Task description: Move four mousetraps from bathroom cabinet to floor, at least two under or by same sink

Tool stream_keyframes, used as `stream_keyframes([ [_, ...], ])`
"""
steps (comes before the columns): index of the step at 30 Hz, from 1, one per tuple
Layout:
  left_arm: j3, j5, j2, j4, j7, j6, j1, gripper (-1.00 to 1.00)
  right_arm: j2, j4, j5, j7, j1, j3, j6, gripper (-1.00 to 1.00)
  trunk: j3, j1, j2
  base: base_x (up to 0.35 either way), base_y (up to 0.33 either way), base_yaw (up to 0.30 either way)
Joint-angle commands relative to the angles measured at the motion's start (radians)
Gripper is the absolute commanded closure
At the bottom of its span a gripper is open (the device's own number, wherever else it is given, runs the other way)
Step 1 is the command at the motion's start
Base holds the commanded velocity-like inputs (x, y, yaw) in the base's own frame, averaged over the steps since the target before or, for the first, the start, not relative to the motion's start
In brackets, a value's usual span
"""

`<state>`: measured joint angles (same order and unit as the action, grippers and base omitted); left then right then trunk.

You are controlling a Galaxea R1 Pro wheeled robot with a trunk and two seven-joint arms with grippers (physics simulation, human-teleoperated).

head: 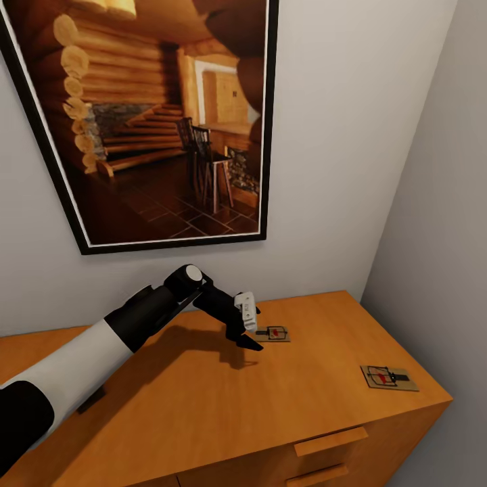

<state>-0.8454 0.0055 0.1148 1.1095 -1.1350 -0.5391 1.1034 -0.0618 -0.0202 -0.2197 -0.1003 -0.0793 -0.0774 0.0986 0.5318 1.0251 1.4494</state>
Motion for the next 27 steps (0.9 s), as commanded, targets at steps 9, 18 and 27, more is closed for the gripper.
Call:
stream_keyframes([
  [9,-0.001,0.001,-0.001,0.001,0.000,-0.009,0.001,-1.00,0.005,0.000,-0.003,-0.009,0.000,-0.008,-0.003,1.00,0.001,0.000,0.001,0.000,0.000,0.000],
  [18,-0.001,0.000,-0.013,-0.021,-0.001,-0.009,0.001,-1.00,0.004,0.000,-0.003,-0.004,0.000,-0.008,-0.004,1.00,0.001,0.000,0.001,0.000,0.000,0.000],
  [27,-0.001,-0.001,-0.014,-0.034,-0.001,-0.009,0.001,-1.00,0.004,0.000,-0.003,-0.004,0.000,-0.008,-0.004,1.00,0.001,0.000,0.001,0.000,0.000,0.000],
])
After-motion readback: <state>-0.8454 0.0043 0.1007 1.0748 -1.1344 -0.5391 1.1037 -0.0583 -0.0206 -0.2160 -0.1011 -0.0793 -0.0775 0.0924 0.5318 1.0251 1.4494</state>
